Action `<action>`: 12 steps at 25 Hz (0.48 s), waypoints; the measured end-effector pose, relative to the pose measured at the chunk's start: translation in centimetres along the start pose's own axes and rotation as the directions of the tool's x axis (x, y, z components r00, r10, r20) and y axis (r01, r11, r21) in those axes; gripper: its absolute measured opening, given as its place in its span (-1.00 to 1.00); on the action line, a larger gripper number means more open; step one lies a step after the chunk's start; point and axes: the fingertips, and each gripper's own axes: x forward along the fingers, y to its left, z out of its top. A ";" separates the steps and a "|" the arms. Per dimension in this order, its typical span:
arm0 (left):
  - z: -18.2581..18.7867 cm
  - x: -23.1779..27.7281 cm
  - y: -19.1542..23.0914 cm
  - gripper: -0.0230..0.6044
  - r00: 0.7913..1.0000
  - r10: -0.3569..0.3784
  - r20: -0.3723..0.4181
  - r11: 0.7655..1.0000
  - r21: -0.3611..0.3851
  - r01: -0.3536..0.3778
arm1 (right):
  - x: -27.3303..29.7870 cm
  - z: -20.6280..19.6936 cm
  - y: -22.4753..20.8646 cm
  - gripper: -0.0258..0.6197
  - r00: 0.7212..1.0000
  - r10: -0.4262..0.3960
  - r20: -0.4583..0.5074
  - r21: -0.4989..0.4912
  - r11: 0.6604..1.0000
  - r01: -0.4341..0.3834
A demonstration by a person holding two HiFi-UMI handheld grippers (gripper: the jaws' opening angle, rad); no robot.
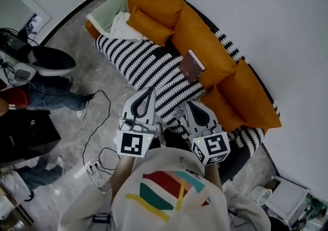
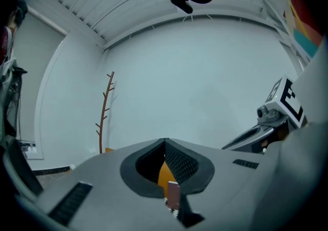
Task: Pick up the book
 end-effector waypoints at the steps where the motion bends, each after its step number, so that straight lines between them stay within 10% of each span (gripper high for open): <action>1: 0.2 0.6 -0.1 -0.92 1.000 0.000 0.002 1.000 -0.002 0.000 | 0.4 0.5 -0.6 -0.88 1.000 0.013 0.010 -0.022 1.000 -0.013; 12: 0.0 10.4 -4.6 -0.92 0.995 -0.096 -0.035 0.987 0.122 0.099 | 1.4 2.5 -10.6 -0.88 0.996 0.006 0.084 -0.052 0.999 -0.002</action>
